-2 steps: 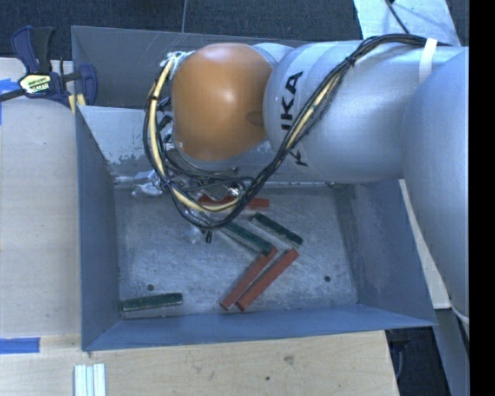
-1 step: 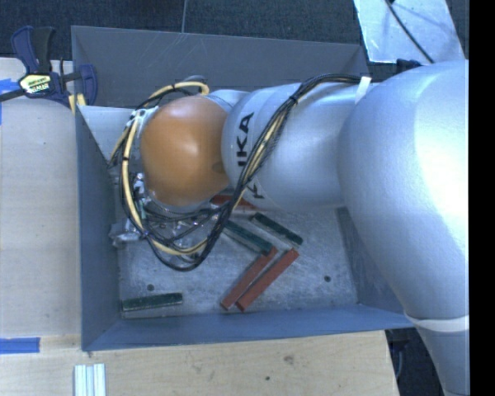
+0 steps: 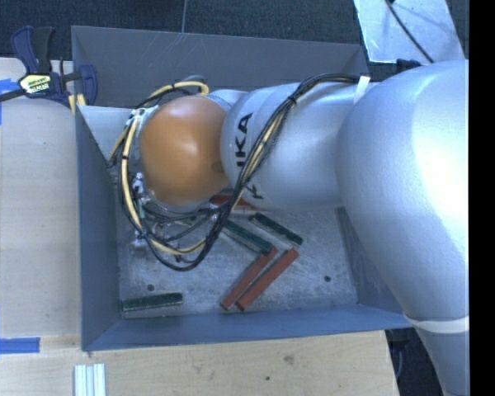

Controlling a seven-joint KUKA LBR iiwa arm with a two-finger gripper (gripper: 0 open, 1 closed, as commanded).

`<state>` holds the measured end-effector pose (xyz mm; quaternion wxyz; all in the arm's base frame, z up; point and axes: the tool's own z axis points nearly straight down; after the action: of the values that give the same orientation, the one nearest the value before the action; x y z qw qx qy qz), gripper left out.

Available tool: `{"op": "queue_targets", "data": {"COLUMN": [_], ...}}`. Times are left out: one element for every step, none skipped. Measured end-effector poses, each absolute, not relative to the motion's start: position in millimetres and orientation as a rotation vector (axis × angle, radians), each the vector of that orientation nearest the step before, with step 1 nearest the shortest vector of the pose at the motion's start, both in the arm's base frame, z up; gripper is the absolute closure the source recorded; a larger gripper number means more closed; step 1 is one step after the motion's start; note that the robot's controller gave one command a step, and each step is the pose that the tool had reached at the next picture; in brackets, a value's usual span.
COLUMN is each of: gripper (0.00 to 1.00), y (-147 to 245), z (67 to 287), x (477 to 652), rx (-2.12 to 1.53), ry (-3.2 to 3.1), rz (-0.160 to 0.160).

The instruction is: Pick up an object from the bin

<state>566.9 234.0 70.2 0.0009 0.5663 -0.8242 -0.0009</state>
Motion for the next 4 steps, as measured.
{"op": "queue_targets", "data": {"gripper": [0.00,1.00,0.00,1.00], "y": [232.8,233.7,232.8,233.5], "z": [69.9,70.2,70.0,70.2], "x": [567.1,566.8,567.0,566.8], "rx": [1.776,1.775,1.774,1.773], "ry": [-2.587,-2.587,-2.587,-2.587], "rz": [0.000,-0.003,0.000,-0.003]}}
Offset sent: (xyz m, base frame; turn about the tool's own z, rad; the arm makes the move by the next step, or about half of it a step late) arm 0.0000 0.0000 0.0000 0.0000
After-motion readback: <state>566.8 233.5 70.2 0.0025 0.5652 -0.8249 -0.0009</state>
